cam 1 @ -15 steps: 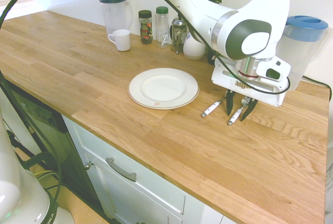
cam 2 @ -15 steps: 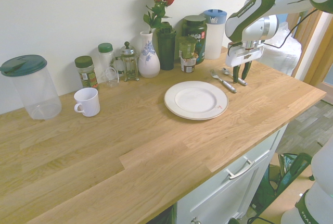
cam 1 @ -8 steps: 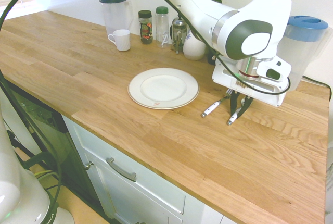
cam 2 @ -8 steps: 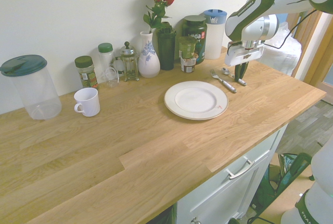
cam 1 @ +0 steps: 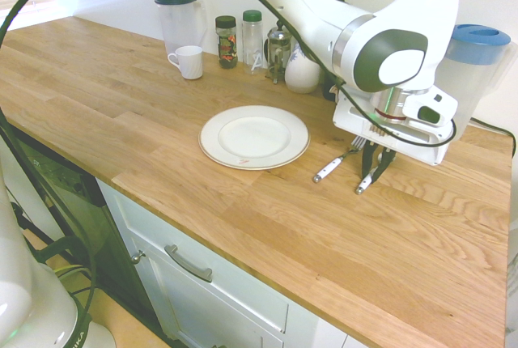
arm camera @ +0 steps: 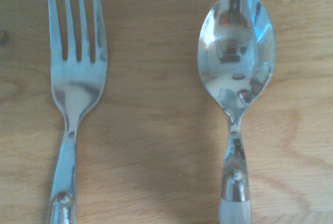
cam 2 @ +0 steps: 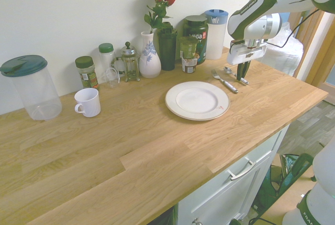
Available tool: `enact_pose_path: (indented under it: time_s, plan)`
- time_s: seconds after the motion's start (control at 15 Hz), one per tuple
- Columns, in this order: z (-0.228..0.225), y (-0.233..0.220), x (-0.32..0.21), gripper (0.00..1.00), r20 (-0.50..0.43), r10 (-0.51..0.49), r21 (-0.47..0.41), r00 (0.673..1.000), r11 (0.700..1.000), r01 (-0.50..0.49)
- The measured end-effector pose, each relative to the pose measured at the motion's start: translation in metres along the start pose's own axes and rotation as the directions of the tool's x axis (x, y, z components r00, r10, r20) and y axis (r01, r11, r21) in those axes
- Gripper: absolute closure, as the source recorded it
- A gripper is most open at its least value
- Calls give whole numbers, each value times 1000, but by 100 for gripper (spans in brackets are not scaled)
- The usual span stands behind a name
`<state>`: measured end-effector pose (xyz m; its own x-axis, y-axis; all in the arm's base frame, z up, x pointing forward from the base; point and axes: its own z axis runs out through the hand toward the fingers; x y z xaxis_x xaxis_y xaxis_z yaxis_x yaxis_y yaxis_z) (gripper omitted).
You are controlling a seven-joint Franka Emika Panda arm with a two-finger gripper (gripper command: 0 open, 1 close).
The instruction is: Put the spoon into the plate
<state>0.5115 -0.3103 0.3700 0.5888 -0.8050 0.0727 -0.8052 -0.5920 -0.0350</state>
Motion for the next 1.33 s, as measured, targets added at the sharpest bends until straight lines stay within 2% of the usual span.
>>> enact_pose_path:
  time_s: [0.2, 0.4, 0.67, 0.87, 1.33]
  plan:
    - [-81, -2, -17, 100, -55, -36, 57, 998, 998, 39]
    - [-121, -41, -87, 100, -58, -179, 63, 982, 981, 182]
    - [-111, -102, -199, 100, -26, -408, 60, 913, 911, 409]
    - [-84, -109, -231, 100, -13, -463, 40, 886, 885, 463]
    - [-20, -111, -237, 100, -35, -389, 6, 921, 921, 389]
